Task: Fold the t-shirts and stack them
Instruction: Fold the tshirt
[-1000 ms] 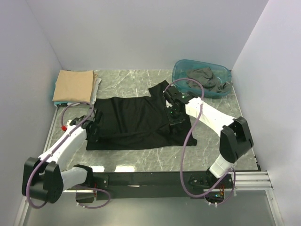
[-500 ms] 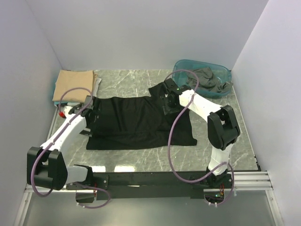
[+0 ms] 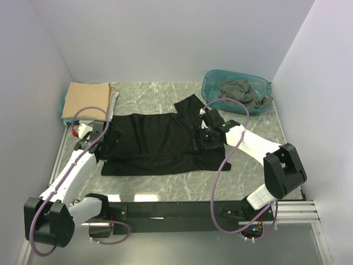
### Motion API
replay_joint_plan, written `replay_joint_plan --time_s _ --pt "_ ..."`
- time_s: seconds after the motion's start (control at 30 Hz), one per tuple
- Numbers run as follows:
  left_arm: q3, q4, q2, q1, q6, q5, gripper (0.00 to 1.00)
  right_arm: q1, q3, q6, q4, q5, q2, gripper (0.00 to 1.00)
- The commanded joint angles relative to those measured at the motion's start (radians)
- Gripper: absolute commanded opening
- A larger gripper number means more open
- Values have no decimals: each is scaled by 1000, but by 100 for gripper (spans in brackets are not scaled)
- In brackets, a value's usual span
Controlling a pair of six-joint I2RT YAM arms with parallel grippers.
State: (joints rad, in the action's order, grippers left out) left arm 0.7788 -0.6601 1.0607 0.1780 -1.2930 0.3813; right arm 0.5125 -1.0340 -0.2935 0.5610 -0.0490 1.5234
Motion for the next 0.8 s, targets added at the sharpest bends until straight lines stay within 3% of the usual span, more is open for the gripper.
replay_joint_plan --time_s 0.0,0.17,0.43,0.77 --pt "-91 174 -45 -2 152 -171 99 -2 37 -33 -148 -179 18 88" --pt "-214 307 -85 -2 179 -303 99 4 28 -61 -205 -235 95 89" --pt "-245 261 -47 -3 169 -236 100 18 -9 -81 -263 -275 179 91" --pt "-216 168 -134 -3 179 -156 99 20 -86 -206 -420 -316 248 92"
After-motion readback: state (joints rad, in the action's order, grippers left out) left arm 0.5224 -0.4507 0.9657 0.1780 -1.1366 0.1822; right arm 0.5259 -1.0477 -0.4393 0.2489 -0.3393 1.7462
